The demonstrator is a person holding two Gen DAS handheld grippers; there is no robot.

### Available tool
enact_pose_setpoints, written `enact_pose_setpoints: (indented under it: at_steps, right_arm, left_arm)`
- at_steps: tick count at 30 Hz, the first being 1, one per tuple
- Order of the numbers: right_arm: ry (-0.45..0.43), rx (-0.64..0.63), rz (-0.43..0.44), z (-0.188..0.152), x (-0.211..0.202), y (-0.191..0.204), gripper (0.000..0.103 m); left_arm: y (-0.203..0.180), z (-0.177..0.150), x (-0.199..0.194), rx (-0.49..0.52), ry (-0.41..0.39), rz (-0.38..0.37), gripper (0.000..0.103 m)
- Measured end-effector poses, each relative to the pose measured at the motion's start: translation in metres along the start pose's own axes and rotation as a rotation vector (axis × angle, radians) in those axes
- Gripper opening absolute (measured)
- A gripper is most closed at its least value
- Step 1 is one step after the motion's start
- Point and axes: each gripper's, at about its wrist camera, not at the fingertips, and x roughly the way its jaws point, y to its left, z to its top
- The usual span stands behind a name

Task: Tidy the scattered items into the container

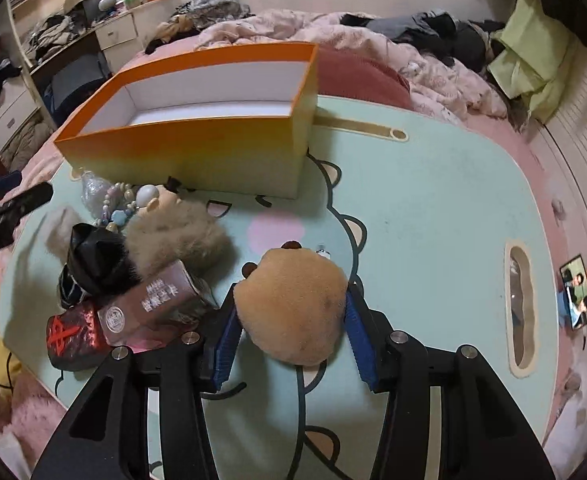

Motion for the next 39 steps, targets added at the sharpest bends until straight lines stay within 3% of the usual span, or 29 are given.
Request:
enact_pose_setpoints:
  at_steps: [10,13,17,22,26,30,33,35,39]
  right_arm:
    - [-0.03,-0.131,-0.052,-0.011,0.005,0.025,0.054]
    - [-0.089,-0.097,-0.029,-0.014,-0.004,0.02,0.055]
    - [-0.218,-0.019,-0.026,-0.028,-0.027,0.012,0.074]
    - [-0.271,0.018,-0.008,-0.049,-0.04,0.011,0.075]
    - [-0.253,0.005,-0.004,-0.064,-0.039,0.021,0.075]
    - [-0.199,-0.006,-0.068,-0.077,-0.024,0.036,0.075]
    - [-0.21,0.063,-0.091,-0.081,-0.019,0.032,0.088]
    - [-0.204,0.098,-0.116,-0.083,-0.016,0.026,0.103]
    - [-0.221,0.096,-0.108,-0.086,-0.016,0.021,0.103]
  left_arm:
    - [-0.022,-0.028,-0.026,0.109,0.014,-0.086,0.103]
    - [-0.03,-0.038,-0.028,0.127,0.029,-0.134,0.103]
    - [-0.041,-0.048,-0.027,0.193,0.033,-0.12,0.103]
    - [-0.045,-0.061,-0.03,0.145,0.04,-0.176,0.103]
    - [-0.053,-0.069,-0.028,0.134,0.029,-0.168,0.103]
    - [-0.061,-0.074,-0.016,0.106,0.053,-0.163,0.103]
    - [-0.059,-0.078,-0.016,0.069,0.025,-0.187,0.103]
    - [-0.06,-0.078,-0.016,0.075,0.007,-0.193,0.103]
    - [-0.059,-0.081,-0.016,0.083,-0.04,-0.209,0.103]
